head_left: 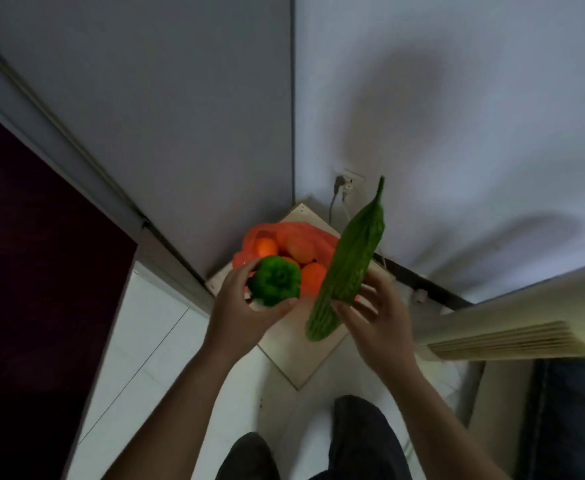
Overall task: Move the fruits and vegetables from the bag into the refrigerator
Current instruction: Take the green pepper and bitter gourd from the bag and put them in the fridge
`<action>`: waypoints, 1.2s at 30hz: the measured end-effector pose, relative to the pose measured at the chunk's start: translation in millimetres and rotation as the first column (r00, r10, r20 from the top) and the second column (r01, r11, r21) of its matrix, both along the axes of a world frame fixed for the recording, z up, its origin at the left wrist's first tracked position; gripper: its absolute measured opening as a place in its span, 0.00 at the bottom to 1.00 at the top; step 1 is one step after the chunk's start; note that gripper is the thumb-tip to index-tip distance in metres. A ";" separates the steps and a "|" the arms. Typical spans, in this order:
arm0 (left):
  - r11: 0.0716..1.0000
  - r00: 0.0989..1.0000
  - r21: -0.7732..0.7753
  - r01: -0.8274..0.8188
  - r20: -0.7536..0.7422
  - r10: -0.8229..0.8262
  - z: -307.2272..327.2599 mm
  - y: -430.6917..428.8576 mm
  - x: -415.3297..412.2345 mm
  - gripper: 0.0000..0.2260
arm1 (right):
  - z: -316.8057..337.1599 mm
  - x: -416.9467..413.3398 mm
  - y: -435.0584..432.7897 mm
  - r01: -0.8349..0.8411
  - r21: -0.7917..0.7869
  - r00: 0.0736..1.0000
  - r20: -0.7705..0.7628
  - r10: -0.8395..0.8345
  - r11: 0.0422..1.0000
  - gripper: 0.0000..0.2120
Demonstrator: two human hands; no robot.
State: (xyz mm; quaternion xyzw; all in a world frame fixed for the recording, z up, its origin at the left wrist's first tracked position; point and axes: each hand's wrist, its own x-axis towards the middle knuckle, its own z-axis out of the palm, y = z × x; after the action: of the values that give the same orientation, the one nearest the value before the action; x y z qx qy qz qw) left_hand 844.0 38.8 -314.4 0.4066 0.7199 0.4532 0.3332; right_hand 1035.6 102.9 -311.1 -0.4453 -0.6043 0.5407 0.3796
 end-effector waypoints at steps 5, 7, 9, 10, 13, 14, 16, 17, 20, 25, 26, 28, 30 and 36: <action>0.999 0.999 -0.043 0.030 0.027 -0.029 71.5 -30.1 19.1 0.29 | 62.2 20.5 -24.2 -0.073 -0.034 0.992 0.098 0.076 0.997 0.23; 0.998 0.999 -0.050 0.027 0.045 -0.025 91.7 -36.4 22.0 0.28 | 82.2 28.2 -24.3 -0.092 -0.031 0.988 0.121 0.096 0.995 0.24; 0.999 0.998 -0.051 0.011 0.058 -0.008 107.7 -37.5 26.6 0.29 | 95.1 34.2 -19.5 -0.105 -0.018 0.986 0.130 0.106 0.994 0.24; 0.999 0.998 -0.049 -0.003 0.055 0.005 113.8 -36.5 30.0 0.30 | 99.9 36.4 -16.2 -0.114 -0.009 0.985 0.126 0.114 0.993 0.24; 0.997 0.998 -0.046 -0.055 0.019 0.056 124.6 -32.8 41.7 0.36 | 108.0 40.6 -4.0 -0.160 0.004 0.984 0.081 0.160 0.987 0.25; 0.995 0.996 -0.048 -0.085 0.004 0.085 126.5 -32.7 46.2 0.37 | 107.9 41.8 0.8 -0.194 0.017 0.979 0.073 0.192 0.981 0.25; 0.987 0.988 -0.051 -0.154 -0.019 0.153 129.0 -36.0 56.1 0.36 | 104.0 44.0 9.7 -0.281 0.036 0.958 0.071 0.278 0.959 0.25; 0.981 0.983 -0.058 -0.186 -0.022 0.185 129.5 -39.8 61.0 0.36 | 100.2 44.5 14.1 -0.329 0.034 0.943 0.073 0.326 0.944 0.25; 0.944 0.947 -0.101 -0.315 0.027 0.319 129.4 -60.6 76.4 0.33 | 89.5 40.0 21.2 -0.476 0.016 0.876 0.104 0.472 0.879 0.25; 0.831 0.826 -0.152 -0.535 0.111 0.552 136.6 -106.1 85.7 0.28 | 92.3 12.4 6.9 -0.675 -0.018 0.730 0.130 0.671 0.738 0.28; 0.800 0.795 -0.157 -0.578 0.111 0.596 139.4 -116.5 86.1 0.28 | 94.9 4.9 0.8 -0.703 -0.012 0.704 0.129 0.698 0.711 0.29; 0.743 0.735 -0.158 -0.651 0.113 0.668 147.1 -134.6 88.9 0.27 | 101.4 -9.1 -12.2 -0.752 0.003 0.654 0.127 0.746 0.659 0.29; 0.694 0.685 -0.146 -0.705 0.113 0.720 153.2 -151.3 94.1 0.26 | 104.3 -20.6 -25.6 -0.797 0.020 0.602 0.110 0.791 0.604 0.28; 0.570 0.558 -0.137 -0.810 0.117 0.822 159.8 -212.5 115.6 0.26 | 112.2 -38.5 -77.5 -0.884 0.047 0.468 0.073 0.881 0.465 0.27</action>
State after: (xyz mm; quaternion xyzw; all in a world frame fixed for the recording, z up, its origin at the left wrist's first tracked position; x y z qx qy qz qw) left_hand 959.6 -173.7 -154.6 -0.0238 0.8103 0.5636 0.1584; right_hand 997.1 25.4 -198.9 -0.0652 -0.7751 0.6264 0.0518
